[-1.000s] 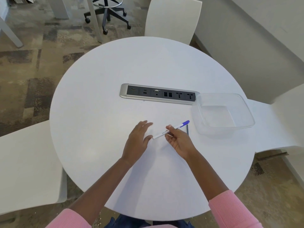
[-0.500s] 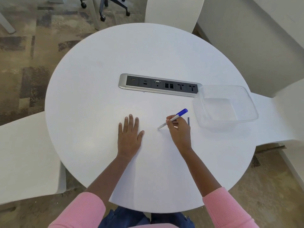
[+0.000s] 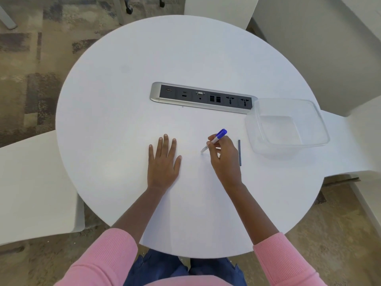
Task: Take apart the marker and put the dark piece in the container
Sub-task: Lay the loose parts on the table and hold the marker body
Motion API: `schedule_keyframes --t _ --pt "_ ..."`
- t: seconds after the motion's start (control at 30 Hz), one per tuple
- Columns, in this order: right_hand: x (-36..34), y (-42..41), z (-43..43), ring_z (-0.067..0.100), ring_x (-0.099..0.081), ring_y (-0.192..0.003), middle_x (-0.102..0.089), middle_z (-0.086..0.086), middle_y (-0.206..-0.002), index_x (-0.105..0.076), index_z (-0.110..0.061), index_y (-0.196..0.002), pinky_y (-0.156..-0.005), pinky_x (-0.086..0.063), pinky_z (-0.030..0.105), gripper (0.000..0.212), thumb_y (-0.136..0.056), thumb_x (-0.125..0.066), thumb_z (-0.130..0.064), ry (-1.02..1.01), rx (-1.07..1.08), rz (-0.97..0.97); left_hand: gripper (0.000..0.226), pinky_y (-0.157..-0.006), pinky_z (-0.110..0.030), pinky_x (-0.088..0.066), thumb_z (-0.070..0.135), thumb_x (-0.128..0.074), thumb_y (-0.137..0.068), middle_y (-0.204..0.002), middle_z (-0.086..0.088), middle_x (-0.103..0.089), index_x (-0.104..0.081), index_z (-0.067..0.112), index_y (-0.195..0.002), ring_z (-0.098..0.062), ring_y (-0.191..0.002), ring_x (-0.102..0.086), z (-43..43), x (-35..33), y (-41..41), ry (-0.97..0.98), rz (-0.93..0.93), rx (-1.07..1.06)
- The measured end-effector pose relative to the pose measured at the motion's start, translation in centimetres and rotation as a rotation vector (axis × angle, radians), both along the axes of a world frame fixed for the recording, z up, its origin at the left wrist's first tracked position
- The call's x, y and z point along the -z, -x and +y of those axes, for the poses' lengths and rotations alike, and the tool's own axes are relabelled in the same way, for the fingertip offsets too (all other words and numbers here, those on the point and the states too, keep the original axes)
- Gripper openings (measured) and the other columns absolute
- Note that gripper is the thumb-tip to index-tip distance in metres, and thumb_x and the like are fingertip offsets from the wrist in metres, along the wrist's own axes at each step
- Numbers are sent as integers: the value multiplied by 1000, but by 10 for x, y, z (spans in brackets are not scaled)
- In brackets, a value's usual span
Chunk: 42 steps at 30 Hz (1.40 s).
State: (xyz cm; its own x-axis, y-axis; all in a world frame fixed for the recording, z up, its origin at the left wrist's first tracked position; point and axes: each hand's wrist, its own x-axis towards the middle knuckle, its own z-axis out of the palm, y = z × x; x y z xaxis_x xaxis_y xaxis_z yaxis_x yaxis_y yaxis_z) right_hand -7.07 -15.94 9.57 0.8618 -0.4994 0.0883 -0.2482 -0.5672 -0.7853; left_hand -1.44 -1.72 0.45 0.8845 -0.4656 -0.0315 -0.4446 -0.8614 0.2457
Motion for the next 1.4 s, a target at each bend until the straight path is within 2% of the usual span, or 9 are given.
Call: schedule_keyframes --t 0.17,0.3,0.47,0.73,0.93,1.07,1.17,1.27,1.4 --pt "4 2 -1 24 -63 -88 -63 8 -100 -57 -1 -101 -78 -53 36 16 -91 -49 -12 46 -32 55 56 -104 -55 -32 34 -28 -91 -142 -19 -43 -47 7 -135 -33 -129 -44 1 4 0 9 -23 -6" --pt "2 5 0 22 -62 -84 -64 10 -100 -57 0 -97 -75 -53 35 14 -90 -50 -10 51 -9 -31 55 -103 -56 -33 34 -28 -91 -141 -20 -44 -48 6 -134 -34 -128 -45 1 8 -1 18 -43 -7" --pt "13 5 -1 23 -63 -83 -65 12 -98 -60 -3 -98 -77 -54 41 16 -91 -50 -13 51 -47 132 55 -104 -55 -32 34 -28 -91 -142 -19 -43 -47 7 -135 -33 -129 -44 1 10 -1 29 -54 -8" --pt "6 6 2 20 -60 -79 -57 -3 -92 -57 2 -91 -70 -52 29 15 -90 -51 -12 55 3 -53 56 -106 -54 -29 35 -27 -91 -144 -18 -41 -46 8 -136 -32 -131 -42 1 11 0 41 -56 -17" --pt "20 2 -1 16 -59 -79 -64 8 -101 -57 -4 -99 -77 -54 42 16 -91 -49 -15 20 -48 167 55 -108 -49 -18 34 -28 -91 -144 -18 -41 -46 8 -136 -32 -131 -42 1 13 -1 41 -66 -12" --pt "8 3 0 12 -56 -73 -56 -2 -92 -58 -2 -96 -73 -51 29 14 -91 -51 -12 33 -19 43 55 -107 -48 -18 34 -29 -91 -143 -19 -42 -47 7 -136 -32 -130 -43 1 12 -1 39 -80 -14" --pt "0 3 0 5 -53 -74 -60 2 -94 -57 -2 -93 -70 -46 11 10 -90 -52 -10 52 -8 -64 55 -107 -48 -18 34 -30 -90 -142 -19 -43 -48 7 -135 -33 -129 -44 1 12 0 46 -92 -18" --pt "-5 3 1 3 -53 -77 -64 7 -97 -57 -4 -92 -69 -44 5 11 -90 -51 -13 64 -3 -120 55 -106 -47 -17 33 -31 -90 -141 -19 -44 -49 7 -134 -33 -128 -45 0 10 0 50 -99 -16" --pt "-21 -1 2 -2 -52 -79 -59 0 -94 -56 -2 -89 -68 -41 0 10 -89 -51 -11 37 -10 -210 54 -107 -50 -25 34 -31 -90 -141 -19 -45 -50 7 -133 -32 -128 -45 0 10 0 56 -104 -24"
